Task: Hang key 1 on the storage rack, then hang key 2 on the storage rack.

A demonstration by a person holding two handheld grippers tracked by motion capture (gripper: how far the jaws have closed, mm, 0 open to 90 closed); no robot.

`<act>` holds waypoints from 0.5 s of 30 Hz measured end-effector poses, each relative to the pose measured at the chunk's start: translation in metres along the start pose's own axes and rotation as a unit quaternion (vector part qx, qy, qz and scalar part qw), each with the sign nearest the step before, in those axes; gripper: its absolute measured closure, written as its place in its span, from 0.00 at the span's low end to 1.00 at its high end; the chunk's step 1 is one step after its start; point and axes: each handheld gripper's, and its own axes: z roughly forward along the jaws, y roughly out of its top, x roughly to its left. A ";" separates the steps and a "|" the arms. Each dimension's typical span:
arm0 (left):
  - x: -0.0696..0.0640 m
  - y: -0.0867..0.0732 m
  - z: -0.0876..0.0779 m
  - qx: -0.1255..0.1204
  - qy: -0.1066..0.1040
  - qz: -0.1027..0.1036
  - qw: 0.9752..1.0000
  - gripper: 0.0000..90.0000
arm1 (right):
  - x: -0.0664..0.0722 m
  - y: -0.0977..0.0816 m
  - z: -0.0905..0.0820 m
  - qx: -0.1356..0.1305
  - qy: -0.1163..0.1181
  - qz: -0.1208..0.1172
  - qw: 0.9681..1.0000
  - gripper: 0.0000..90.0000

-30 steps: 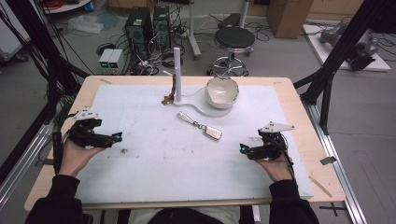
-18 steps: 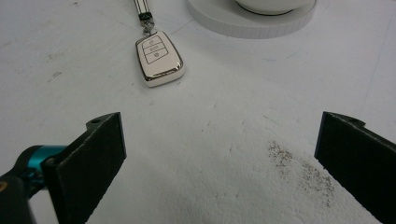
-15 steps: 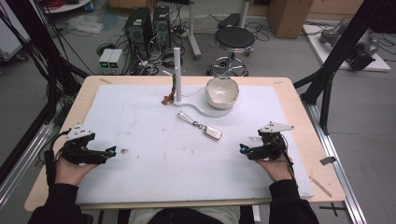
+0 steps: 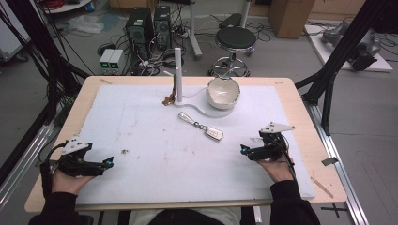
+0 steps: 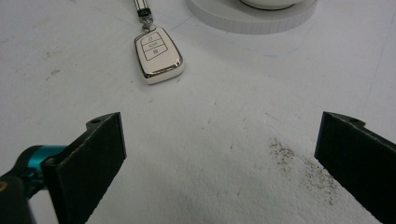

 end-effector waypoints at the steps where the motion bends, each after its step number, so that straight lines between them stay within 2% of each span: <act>1: 0.000 -0.001 0.000 0.001 -0.002 0.003 1.000 0.02 | 0.000 0.000 0.000 0.001 0.001 0.001 1.000 0.01; 9: 0.001 -0.009 -0.003 -0.005 -0.009 0.009 1.000 0.02 | 0.001 0.004 0.003 0.008 0.002 -0.002 1.000 0.01; 15: 0.003 -0.013 -0.010 -0.014 0.000 0.007 1.000 0.02 | 0.002 0.010 0.003 0.007 0.004 -0.003 1.000 0.01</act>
